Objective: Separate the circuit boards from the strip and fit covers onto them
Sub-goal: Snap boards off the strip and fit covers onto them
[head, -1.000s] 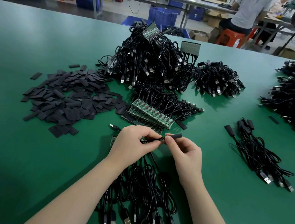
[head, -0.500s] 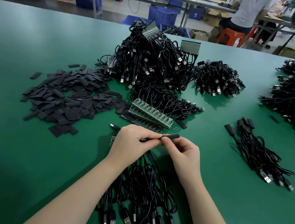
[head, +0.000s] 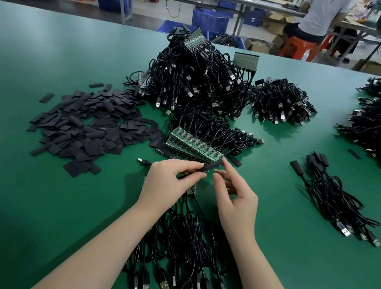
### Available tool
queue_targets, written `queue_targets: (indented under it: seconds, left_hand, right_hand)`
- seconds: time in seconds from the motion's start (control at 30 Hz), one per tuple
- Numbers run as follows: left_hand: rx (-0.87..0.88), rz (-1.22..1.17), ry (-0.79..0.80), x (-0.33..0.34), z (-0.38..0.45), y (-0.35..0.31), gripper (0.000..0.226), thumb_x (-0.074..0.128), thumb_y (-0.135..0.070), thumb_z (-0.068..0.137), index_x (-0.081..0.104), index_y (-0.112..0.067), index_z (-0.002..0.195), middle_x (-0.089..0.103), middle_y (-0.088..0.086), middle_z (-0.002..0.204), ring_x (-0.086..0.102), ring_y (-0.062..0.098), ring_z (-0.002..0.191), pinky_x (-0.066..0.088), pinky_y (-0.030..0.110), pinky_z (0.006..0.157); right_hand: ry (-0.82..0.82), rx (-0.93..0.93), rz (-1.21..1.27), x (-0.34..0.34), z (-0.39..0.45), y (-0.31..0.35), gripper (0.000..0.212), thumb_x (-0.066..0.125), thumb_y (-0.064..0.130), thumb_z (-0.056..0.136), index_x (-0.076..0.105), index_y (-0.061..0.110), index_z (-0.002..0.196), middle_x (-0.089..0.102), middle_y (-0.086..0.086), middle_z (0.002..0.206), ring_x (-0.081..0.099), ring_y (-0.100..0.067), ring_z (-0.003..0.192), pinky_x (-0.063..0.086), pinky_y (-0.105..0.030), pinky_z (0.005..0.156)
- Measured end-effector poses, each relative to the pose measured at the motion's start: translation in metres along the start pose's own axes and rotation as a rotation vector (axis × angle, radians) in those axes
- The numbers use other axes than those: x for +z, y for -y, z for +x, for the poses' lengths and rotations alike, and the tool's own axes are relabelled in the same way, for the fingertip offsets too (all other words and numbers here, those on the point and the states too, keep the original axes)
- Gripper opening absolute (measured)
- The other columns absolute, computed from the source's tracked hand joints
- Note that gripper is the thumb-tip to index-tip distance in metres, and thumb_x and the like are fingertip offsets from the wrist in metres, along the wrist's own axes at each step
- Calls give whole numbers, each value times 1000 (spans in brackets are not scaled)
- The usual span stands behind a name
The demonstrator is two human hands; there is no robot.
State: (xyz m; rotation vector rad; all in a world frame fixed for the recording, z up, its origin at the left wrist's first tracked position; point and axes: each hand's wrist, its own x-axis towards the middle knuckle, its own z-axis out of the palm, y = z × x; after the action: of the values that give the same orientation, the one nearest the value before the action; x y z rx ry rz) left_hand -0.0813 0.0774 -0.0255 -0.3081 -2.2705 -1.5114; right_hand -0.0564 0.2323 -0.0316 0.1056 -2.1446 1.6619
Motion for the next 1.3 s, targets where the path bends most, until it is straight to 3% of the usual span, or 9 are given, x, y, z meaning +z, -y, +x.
queue_targets:
  seconds: [0.2, 0.33, 0.53, 0.67, 0.93, 1.07, 1.2, 1.3]
  left_hand:
    - [72, 44, 128, 3, -1, 1, 29, 76, -20, 83, 74, -30, 110, 64, -37, 94, 64, -10, 94, 46, 7, 84]
    - [70, 31, 101, 2, 0, 2, 27, 75, -23, 83, 75, -29, 109, 64, -37, 92, 64, -10, 95, 48, 9, 84]
    - [48, 29, 127, 0, -1, 1, 26, 76, -23, 82, 75, -31, 107, 66, -35, 88, 65, -8, 91, 52, 16, 83]
    - [24, 15, 113, 1, 0, 1, 25, 77, -23, 82, 75, -33, 104, 67, -31, 90, 64, -9, 93, 51, 15, 84]
    - [15, 17, 115, 0, 0, 2, 23, 77, -20, 82, 77, -29, 103, 70, -25, 93, 65, -9, 91, 49, 11, 82]
    - [18, 19, 115, 1, 0, 2, 23, 77, -21, 83, 77, -30, 103, 67, -30, 91, 64, -10, 94, 47, 8, 83]
    - [12, 11, 116, 0, 1, 3, 24, 76, -20, 83, 76, -32, 104, 67, -33, 91, 64, -10, 94, 47, 8, 81]
    - [11, 5, 122, -1, 0, 0, 30, 75, -17, 83, 73, -37, 105, 65, -40, 90, 64, -11, 94, 48, 8, 83]
  right_hand:
    - [-47, 27, 15, -2, 2, -4, 38, 65, 15, 94, 62, 39, 123, 68, 23, 82, 60, 3, 74, 44, -7, 67]
    - [-51, 43, 17, -1, 2, -4, 38, 65, 15, 94, 63, 44, 117, 69, 17, 84, 56, 4, 68, 42, -7, 63]
    - [-9, 43, -48, -2, 3, -6, 38, 67, 13, 93, 64, 44, 114, 67, 27, 82, 60, 3, 71, 42, -7, 65]
    - [4, 45, -32, 1, 0, -4, 42, 66, 14, 93, 61, 38, 127, 69, 26, 91, 62, 3, 75, 44, -5, 69]
    - [76, 58, -3, -3, 3, -4, 48, 67, 17, 92, 56, 53, 123, 72, 20, 83, 54, 4, 60, 40, -7, 61]
    - [66, 78, 15, -1, 2, -4, 51, 67, 20, 93, 54, 59, 122, 73, 16, 84, 50, 3, 57, 41, -8, 58]
    - [78, 78, 12, -2, 2, -3, 51, 66, 20, 93, 53, 58, 123, 74, 14, 83, 47, 2, 55, 40, -9, 57]
    - [83, 107, 30, -1, 2, -2, 47, 68, 23, 92, 52, 52, 125, 73, 16, 84, 57, 3, 62, 43, -9, 61]
